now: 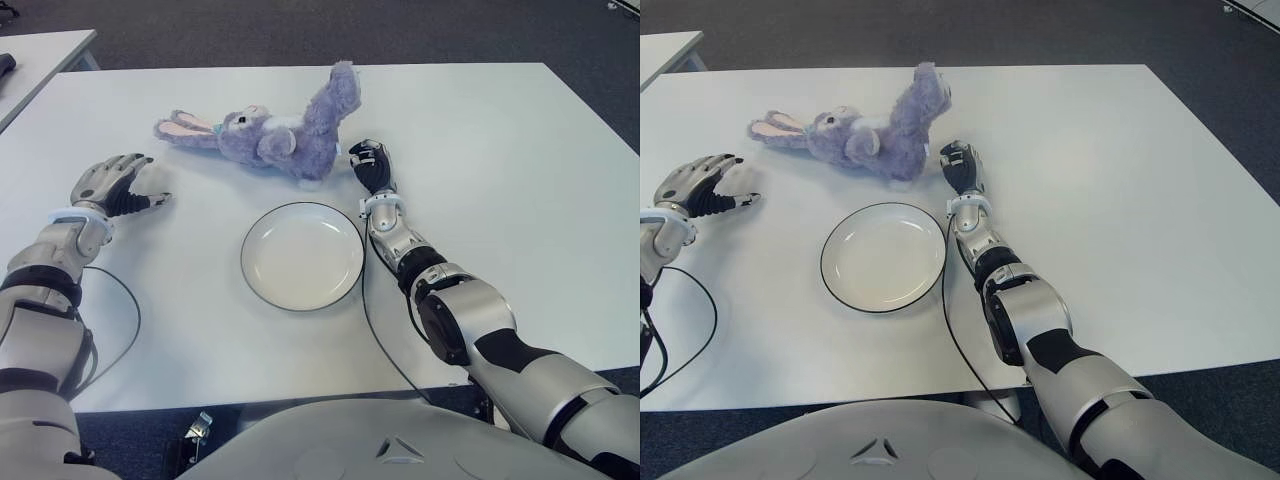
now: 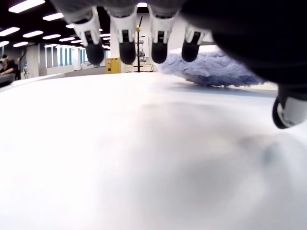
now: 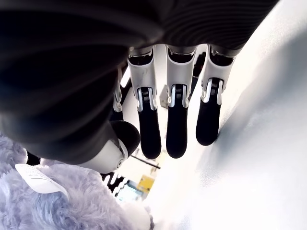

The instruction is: Put the doll into the plate.

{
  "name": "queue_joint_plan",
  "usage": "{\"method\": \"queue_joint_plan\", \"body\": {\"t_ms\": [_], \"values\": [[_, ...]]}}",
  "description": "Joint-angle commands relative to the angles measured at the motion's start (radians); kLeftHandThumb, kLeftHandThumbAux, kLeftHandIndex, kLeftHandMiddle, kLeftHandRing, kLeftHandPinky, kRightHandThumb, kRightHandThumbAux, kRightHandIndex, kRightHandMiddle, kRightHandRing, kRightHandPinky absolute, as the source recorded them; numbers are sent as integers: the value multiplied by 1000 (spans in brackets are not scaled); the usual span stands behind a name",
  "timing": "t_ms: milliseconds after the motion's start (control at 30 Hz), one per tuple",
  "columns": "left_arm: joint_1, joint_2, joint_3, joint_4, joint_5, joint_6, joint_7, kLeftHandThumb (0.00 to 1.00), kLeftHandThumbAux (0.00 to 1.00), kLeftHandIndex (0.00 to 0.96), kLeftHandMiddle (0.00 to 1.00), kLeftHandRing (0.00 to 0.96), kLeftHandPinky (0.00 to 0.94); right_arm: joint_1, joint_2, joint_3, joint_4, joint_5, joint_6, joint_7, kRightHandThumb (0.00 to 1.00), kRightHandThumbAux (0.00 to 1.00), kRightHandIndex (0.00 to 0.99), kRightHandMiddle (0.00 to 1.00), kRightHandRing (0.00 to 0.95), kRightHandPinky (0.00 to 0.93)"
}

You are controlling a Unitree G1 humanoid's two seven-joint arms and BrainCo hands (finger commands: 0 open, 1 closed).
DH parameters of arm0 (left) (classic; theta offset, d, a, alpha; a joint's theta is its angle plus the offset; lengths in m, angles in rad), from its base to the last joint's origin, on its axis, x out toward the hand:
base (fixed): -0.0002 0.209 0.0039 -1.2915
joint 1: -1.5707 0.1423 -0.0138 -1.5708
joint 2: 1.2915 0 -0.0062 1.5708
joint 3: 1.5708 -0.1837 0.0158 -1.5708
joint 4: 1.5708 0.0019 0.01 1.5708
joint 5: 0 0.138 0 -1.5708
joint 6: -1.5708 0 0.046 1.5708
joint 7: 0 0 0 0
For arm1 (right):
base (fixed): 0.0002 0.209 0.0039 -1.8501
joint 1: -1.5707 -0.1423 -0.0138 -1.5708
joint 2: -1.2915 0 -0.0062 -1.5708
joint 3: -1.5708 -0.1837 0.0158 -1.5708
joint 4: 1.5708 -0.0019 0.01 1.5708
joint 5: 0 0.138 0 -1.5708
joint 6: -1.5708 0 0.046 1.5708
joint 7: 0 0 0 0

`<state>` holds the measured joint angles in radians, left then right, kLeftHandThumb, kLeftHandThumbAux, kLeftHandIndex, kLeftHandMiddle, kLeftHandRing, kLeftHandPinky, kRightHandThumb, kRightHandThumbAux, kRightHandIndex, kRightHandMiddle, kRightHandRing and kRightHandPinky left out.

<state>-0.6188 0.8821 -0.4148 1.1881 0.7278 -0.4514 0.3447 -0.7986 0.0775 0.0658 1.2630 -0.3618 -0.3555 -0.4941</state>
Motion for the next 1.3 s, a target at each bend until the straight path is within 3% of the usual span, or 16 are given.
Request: {"method": "queue_joint_plan", "body": {"t_ms": [33,500,667,1133,1300], "values": [[-36,41,-27,-21,46,4,32,244,311,0,0,0,0,157,138,7,125,-8,107,15,696,738,414,353,336,326],[-26,77,31,-56,16,55,156,299,211,0,0,0,0,153,136,2,125,0,109,26,695,739,414,327,304,314],[-26,89,59,-79,-1,52,187,321,194,0,0,27,0,152,136,0,125,-1,108,26,695,739,413,341,327,362],[-36,166,85,-205,34,45,213,226,225,0,0,155,26,150,136,0,126,-1,117,34,696,739,412,340,321,321],[-15,230,122,-331,21,35,170,210,229,0,0,192,176,149,132,1,126,-4,120,32,696,739,412,331,307,315]]}}
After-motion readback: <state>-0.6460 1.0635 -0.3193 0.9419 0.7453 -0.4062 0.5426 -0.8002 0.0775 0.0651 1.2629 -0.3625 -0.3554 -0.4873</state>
